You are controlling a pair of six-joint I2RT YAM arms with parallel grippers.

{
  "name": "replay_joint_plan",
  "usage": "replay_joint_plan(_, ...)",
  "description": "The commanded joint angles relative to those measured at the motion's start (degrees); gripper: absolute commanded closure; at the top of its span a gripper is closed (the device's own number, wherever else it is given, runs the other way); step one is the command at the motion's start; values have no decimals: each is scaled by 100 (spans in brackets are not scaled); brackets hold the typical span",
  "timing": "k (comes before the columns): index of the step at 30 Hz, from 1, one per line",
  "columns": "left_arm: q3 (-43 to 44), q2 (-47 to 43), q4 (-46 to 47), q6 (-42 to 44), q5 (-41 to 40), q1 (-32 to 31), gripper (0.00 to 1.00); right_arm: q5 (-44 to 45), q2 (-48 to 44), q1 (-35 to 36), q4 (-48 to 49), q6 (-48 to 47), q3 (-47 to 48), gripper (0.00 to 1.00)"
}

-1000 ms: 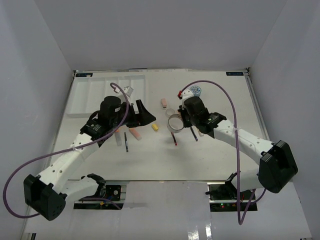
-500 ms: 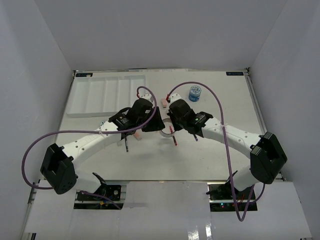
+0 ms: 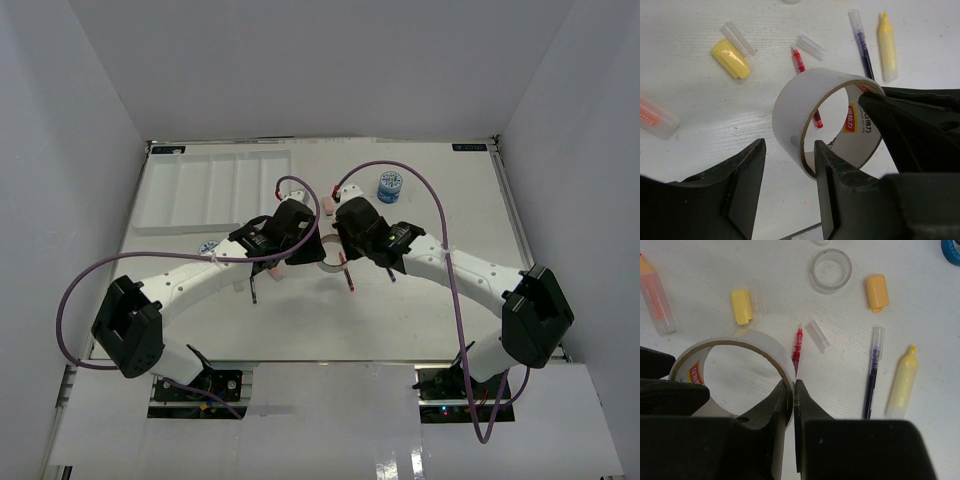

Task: Sort the stationery into containers
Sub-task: Pick up the stationery from the center of the board, then place the stationery in the storage box.

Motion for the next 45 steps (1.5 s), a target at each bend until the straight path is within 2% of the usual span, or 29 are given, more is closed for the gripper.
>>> replay_joint_plan(1,174,-32,26,-48,-183,-49,47,142,25,73,95,176,213,92)
replay_joint_plan(5,166,29,17,-109,-218,-49,53,194,68,100,95,229,240,92)
replay_joint_plan(10,148,126,35,-162,-244,-49,67,229,104,144,122,290,240,92)
replay_joint_plan(15,104,196,35,-188,-279,-49,86,203,156,188,166,360,249,92)
replay_joint_plan(17,69,196,44,-206,-341,-49,95,151,174,205,175,369,248,87)
replay_joint_plan(19,60,179,35,-215,-393,-49,100,141,183,223,201,396,249,82)
replay_joint_plan(21,43,170,35,-215,-455,-49,100,124,183,232,210,422,249,74)
replay_joint_plan(22,34,161,26,-215,-473,-49,100,107,183,223,201,448,249,65)
replay_joint_plan(27,25,196,-26,-232,-639,-49,100,1,113,232,218,457,179,37)
replay_joint_plan(34,122,284,-237,-197,-903,82,100,-52,-308,232,210,457,29,16)
replay_joint_plan(41,157,381,-404,-4,-833,592,100,-61,-968,241,175,405,-147,2)
replay_joint_plan(45,218,285,-501,198,-596,1224,100,150,-1433,232,69,282,-340,10)
